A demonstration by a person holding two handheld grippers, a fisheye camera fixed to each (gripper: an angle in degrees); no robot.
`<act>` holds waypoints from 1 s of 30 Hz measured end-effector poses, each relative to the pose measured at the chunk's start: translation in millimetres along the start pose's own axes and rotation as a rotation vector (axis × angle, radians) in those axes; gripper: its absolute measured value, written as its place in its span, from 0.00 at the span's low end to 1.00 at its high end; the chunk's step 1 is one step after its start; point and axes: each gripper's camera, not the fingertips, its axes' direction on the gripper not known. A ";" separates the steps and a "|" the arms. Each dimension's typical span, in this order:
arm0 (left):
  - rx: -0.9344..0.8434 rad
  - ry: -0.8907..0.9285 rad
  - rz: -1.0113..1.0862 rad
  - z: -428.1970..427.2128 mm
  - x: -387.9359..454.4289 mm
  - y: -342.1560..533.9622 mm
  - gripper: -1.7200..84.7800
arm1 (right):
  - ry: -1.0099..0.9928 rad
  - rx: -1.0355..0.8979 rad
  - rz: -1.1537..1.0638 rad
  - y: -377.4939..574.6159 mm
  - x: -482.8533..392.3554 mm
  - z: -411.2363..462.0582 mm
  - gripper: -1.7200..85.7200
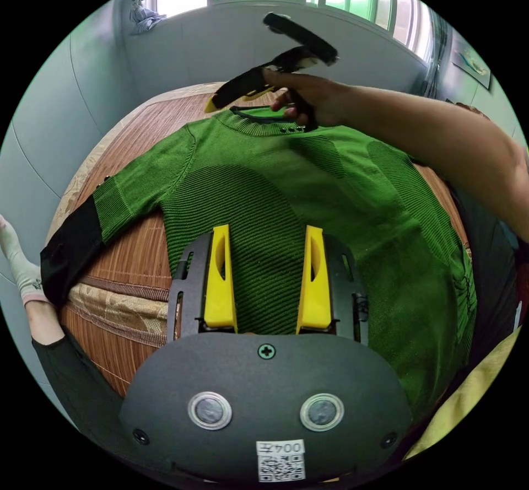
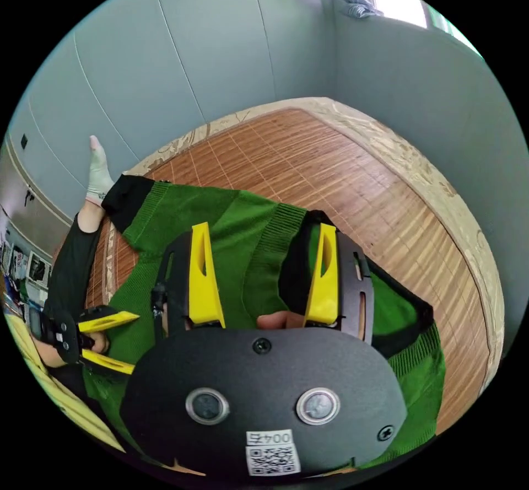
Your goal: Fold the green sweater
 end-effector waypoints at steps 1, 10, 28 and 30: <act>0.000 0.001 0.000 -0.6 0.2 0.8 0.23 | 0.017 0.026 0.009 14.9 3.4 -14.2 0.32; -0.002 -0.004 0.002 -4.9 4.6 5.8 0.23 | 0.148 0.029 0.203 107.5 81.2 -75.2 0.31; -0.002 -0.006 0.003 -14.1 17.3 13.3 0.23 | 0.094 0.015 0.255 140.7 82.9 -119.8 0.33; -0.002 -0.004 0.002 -15.1 18.6 13.9 0.23 | 0.106 -0.007 0.218 166.5 57.3 -136.2 0.33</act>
